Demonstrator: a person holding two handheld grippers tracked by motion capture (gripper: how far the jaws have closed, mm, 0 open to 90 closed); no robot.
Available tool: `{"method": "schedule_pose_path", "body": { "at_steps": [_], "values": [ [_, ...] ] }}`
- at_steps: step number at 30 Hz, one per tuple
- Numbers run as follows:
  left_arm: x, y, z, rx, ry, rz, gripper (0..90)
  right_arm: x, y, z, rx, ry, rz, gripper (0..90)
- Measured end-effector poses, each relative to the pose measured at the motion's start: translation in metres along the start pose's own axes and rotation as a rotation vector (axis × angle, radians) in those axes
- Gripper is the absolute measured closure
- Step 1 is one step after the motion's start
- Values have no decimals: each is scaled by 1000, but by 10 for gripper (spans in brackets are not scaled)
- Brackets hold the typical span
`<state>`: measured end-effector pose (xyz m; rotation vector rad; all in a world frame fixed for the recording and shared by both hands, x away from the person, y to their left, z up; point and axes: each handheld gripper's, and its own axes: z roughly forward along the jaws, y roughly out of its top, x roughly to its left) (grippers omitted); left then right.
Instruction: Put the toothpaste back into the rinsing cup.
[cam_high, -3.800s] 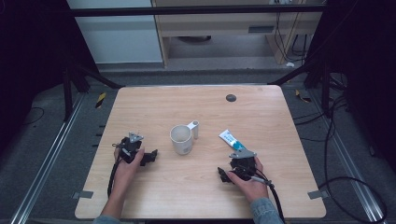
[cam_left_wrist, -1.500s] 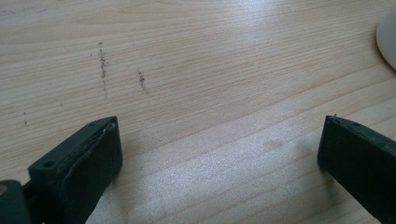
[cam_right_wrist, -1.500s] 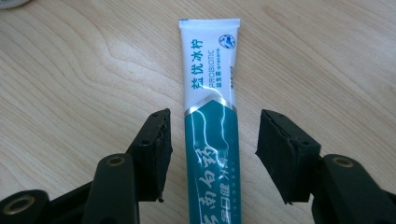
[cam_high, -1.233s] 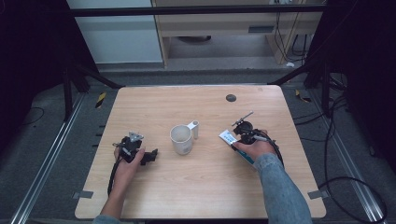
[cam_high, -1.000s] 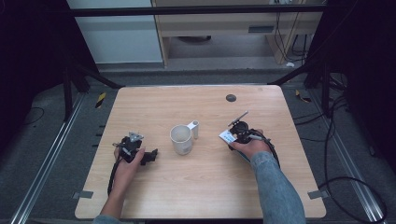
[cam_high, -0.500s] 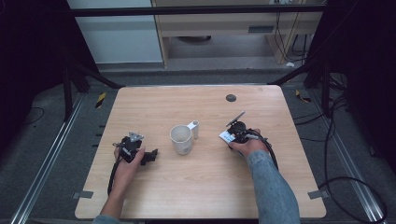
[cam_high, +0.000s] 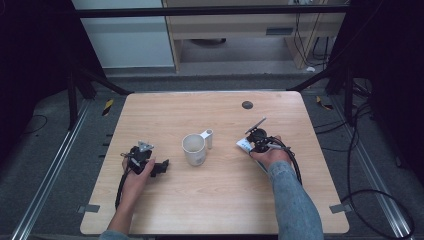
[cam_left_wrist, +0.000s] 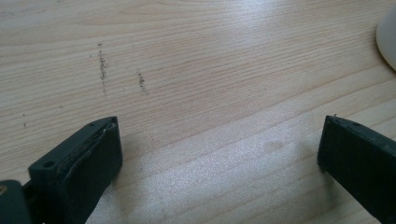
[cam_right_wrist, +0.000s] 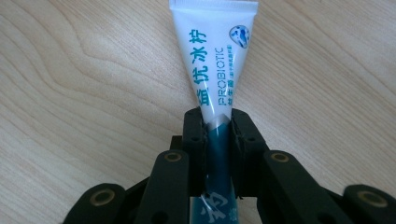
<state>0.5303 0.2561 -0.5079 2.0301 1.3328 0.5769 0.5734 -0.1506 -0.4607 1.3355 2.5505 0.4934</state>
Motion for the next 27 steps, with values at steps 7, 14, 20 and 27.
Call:
{"method": "schedule_pose_path", "body": {
  "at_steps": [7, 14, 20, 27],
  "values": [
    [0, 0, 0, 0, 0, 0, 0, 1, -2, -13, -45, 21, 20, 788],
    [0, 0, 0, 0, 0, 0, 0, 2, 0, -39, -136, 62, 51, 791],
    [0, 0, 0, 0, 2, 0, 0, 11, 4, -58, -218, 73, 45, 791],
    [0, 1, 1, -1, 2, -2, 0, 24, 13, -71, -326, 90, 27, 790]
  ]
}}
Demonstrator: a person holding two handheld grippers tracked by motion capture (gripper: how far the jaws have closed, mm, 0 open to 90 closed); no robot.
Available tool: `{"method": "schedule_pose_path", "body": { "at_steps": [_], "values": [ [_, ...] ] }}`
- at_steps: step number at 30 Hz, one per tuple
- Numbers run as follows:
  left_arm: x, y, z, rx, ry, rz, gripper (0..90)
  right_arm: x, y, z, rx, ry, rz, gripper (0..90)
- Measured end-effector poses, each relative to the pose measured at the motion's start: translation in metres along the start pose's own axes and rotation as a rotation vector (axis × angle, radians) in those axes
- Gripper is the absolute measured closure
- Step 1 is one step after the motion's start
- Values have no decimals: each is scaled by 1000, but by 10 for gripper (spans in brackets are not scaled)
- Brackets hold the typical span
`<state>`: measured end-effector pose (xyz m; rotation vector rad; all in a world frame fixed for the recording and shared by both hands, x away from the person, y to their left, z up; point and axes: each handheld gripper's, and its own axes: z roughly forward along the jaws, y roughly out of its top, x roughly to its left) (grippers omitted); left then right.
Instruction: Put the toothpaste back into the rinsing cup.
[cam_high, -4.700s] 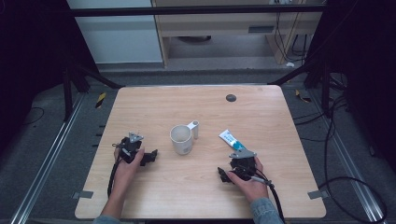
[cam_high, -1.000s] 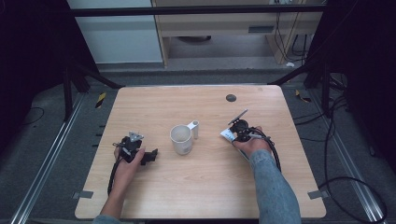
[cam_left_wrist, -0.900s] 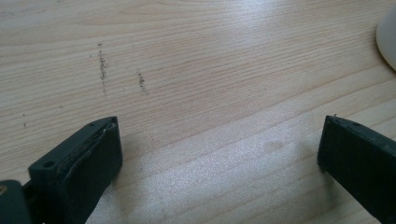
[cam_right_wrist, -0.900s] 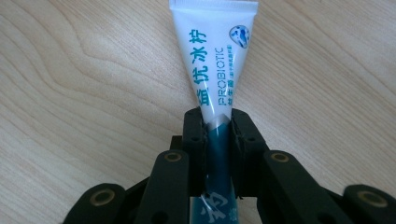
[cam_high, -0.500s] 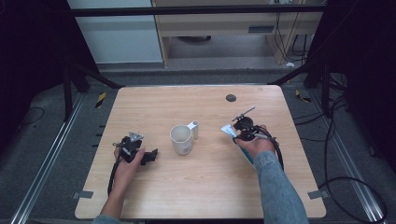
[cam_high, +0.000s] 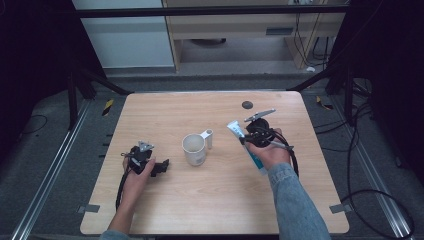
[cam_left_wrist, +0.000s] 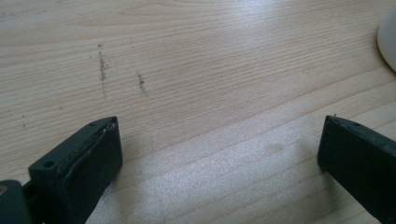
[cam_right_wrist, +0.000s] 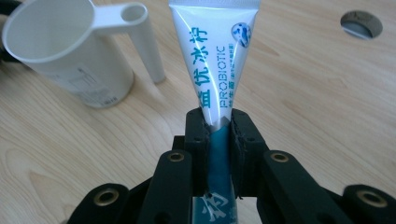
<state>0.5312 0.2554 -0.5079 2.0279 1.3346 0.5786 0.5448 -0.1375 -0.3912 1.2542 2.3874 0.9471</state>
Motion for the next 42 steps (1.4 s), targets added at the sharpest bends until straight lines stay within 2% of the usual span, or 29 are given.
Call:
{"method": "schedule_pose_path", "body": {
  "at_steps": [1, 2, 5, 13, 15, 25, 38, 42],
  "values": [
    [0, 0, 0, 0, -2, 2, 0, 3, 4, -1, -31, 4, -4, 791],
    [0, 0, 0, 0, -2, 2, 0, 3, 4, -1, -31, 4, -4, 791],
    [0, 0, 0, 0, -4, 4, 0, 7, 14, -6, -86, 9, 1, 791],
    [0, 0, 0, 0, -2, 3, 0, 16, 29, -13, -141, 15, -2, 790],
    [0, 0, 0, 0, -2, 2, 0, 20, 33, -16, -171, 20, 7, 790],
    [0, 0, 1, -3, 1, -4, 0, 27, 46, -19, -204, 16, 21, 792],
    [0, 1, 1, -2, 2, -1, 0, 39, 66, -20, -223, 33, 2, 792],
    [0, 1, 1, -2, 2, -1, 0, 44, 73, -23, -248, 29, 3, 792]
  ]
}}
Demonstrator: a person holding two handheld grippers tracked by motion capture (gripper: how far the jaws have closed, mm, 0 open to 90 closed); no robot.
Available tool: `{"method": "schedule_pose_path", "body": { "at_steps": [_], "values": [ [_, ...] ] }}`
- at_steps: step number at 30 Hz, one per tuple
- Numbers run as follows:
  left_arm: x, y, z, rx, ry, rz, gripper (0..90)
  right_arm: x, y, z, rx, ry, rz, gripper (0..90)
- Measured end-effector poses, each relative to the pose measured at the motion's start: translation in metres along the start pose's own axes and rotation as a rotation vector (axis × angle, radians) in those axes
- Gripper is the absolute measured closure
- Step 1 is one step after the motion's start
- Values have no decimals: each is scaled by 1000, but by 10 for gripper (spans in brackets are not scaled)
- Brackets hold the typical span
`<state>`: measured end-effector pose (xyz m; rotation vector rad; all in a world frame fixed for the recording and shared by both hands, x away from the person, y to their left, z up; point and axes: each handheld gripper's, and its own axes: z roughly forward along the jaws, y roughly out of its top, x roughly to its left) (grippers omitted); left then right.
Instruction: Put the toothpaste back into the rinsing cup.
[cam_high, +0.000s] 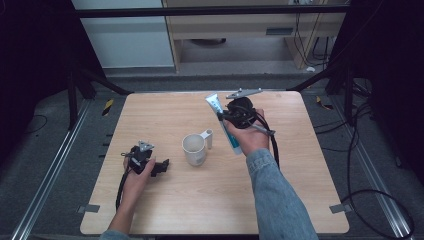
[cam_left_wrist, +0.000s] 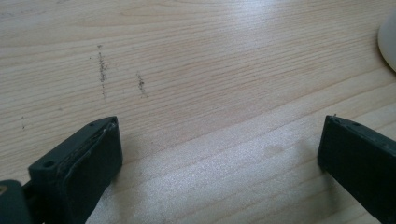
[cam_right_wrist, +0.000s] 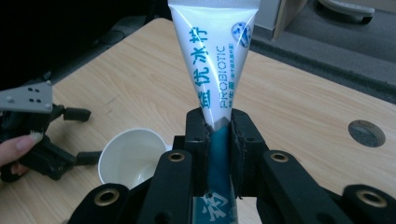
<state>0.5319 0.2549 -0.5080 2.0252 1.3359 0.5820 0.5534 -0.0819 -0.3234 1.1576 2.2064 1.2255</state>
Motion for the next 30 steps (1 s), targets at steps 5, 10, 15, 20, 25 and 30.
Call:
{"method": "schedule_pose_path", "body": {
  "at_steps": [5, 10, 15, 20, 25, 30],
  "values": [
    [0, 0, 0, 0, 0, 0, 0, 3, 6, 2, -33, 4, 9, 792],
    [0, 0, 0, 0, 0, 0, 0, 8, 12, 3, -55, 17, 1, 792],
    [0, 0, 0, 0, 0, 0, 0, 14, 21, 3, -72, 22, -9, 792],
    [0, 0, 0, 0, 0, 0, 0, 17, 26, 6, -85, 26, -5, 792],
    [0, 0, 0, 1, -1, 0, 0, 23, 32, 12, -92, 36, -12, 792],
    [0, 0, 0, 0, 0, 0, 0, 28, 35, 15, -105, 42, -10, 791]
  ]
}}
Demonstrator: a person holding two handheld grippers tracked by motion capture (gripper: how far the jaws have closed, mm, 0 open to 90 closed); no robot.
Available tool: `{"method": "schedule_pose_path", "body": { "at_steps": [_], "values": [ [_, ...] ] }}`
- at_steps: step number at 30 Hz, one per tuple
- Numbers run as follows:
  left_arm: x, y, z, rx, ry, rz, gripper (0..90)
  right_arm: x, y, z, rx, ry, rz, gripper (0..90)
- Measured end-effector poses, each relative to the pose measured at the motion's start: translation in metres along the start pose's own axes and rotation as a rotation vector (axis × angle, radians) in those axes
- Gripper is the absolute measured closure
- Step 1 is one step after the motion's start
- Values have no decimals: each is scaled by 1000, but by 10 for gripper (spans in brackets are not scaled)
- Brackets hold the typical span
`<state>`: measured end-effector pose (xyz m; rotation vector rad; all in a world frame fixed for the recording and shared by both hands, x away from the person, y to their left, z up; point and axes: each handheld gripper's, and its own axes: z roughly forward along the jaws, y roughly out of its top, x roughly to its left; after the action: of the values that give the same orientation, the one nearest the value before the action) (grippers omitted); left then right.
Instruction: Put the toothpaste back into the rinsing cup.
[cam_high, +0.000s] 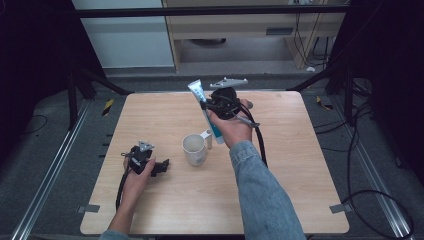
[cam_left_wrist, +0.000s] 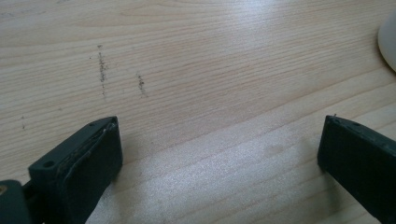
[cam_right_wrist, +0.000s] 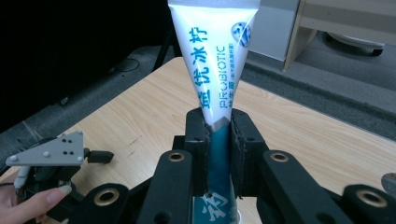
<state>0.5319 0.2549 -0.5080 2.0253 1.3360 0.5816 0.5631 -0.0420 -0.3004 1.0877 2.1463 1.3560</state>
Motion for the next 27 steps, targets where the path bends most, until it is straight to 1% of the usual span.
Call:
{"method": "schedule_pose_path", "body": {
  "at_steps": [4, 5, 8, 12, 17, 18, 19, 23, 27],
  "values": [
    [0, 0, 0, 1, 0, 0, 0, 4, 3, 3, -8, 5, -1, 792],
    [0, 0, 0, 2, 0, 2, 0, 5, 3, 5, -9, 11, 6, 791],
    [0, 0, 0, 1, 0, 2, 0, 6, 3, 7, -10, 11, 1, 791],
    [0, 0, 0, 1, 0, 2, 0, 8, 3, 11, -13, 17, 9, 791],
    [0, 0, 0, 0, 0, -1, 0, 12, 4, 15, -14, 21, 5, 791],
    [0, 0, 0, 0, 0, -1, 0, 12, 4, 16, -22, 25, -1, 791],
    [0, 0, 0, 0, 0, -1, 0, 13, 4, 17, -21, 27, 7, 791],
    [0, 0, 0, 0, 1, 0, 0, 15, 4, 20, -15, 28, 8, 791],
    [0, 0, 0, 0, 0, 2, 0, 17, 4, 22, -25, 32, 6, 790]
  ]
}}
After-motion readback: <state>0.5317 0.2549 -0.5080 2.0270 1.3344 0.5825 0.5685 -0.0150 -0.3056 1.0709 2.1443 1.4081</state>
